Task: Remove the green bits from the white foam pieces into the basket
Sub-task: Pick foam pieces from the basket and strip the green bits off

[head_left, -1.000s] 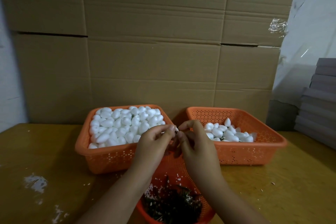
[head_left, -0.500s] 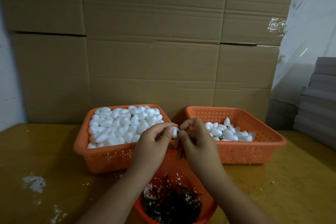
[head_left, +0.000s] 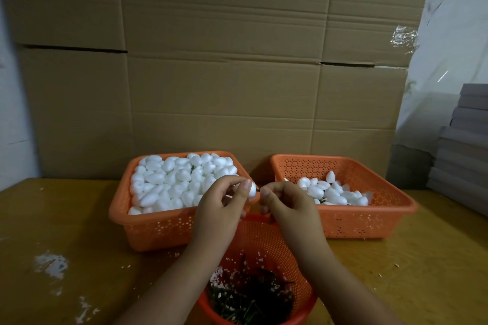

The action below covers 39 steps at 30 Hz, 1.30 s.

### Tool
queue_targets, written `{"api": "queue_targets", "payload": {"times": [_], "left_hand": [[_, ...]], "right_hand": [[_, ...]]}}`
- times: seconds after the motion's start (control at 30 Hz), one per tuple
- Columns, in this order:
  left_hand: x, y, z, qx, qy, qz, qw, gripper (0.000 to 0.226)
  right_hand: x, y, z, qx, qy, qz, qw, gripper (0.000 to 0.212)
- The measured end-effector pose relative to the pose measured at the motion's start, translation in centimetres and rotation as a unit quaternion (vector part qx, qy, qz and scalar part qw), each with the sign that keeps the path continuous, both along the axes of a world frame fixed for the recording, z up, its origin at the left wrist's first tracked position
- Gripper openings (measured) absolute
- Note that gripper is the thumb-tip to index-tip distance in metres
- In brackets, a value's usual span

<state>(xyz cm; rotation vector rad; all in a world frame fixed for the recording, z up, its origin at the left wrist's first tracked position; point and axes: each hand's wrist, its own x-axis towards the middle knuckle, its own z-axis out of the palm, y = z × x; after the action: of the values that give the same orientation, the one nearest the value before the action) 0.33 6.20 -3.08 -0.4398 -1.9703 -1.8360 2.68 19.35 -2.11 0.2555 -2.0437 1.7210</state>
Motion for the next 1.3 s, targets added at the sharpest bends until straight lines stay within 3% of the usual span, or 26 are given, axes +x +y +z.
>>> {"api": "queue_targets", "payload": {"times": [0.13,0.33,0.6,0.8,0.9,1.07,1.3], "left_hand": [[0.07,-0.02,-0.01,0.008,-0.005,-0.015,1.0,0.018],[0.2,0.31,0.04,-0.012,-0.014,-0.055,0.998,0.011],[0.31,0.43,-0.18,-0.023,-0.001,-0.06,0.998,0.026],[0.31,0.21,-0.24,-0.031,0.003,-0.065,0.997,0.018],[0.31,0.28,-0.2,-0.017,0.007,-0.066,0.998,0.013],[0.09,0.27,0.01,0.009,-0.006,-0.048,0.999,0.016],[0.16,0.15,-0.16,-0.003,-0.006,-0.043,0.999,0.007]], "right_hand": [[-0.17,0.01,-0.08,-0.022,-0.006,-0.008,1.0,0.016],[-0.36,0.06,-0.21,-0.035,-0.012,-0.018,0.999,0.028],[-0.2,0.08,-0.14,-0.052,-0.01,-0.014,0.998,0.039],[-0.04,0.1,0.03,-0.045,-0.005,-0.003,0.999,0.042],[0.04,0.13,-0.03,-0.046,-0.004,0.002,0.999,0.038],[-0.04,-0.11,0.03,-0.056,-0.02,0.033,0.998,0.014],[0.12,-0.14,-0.04,-0.057,-0.009,0.024,0.998,0.009]]}}
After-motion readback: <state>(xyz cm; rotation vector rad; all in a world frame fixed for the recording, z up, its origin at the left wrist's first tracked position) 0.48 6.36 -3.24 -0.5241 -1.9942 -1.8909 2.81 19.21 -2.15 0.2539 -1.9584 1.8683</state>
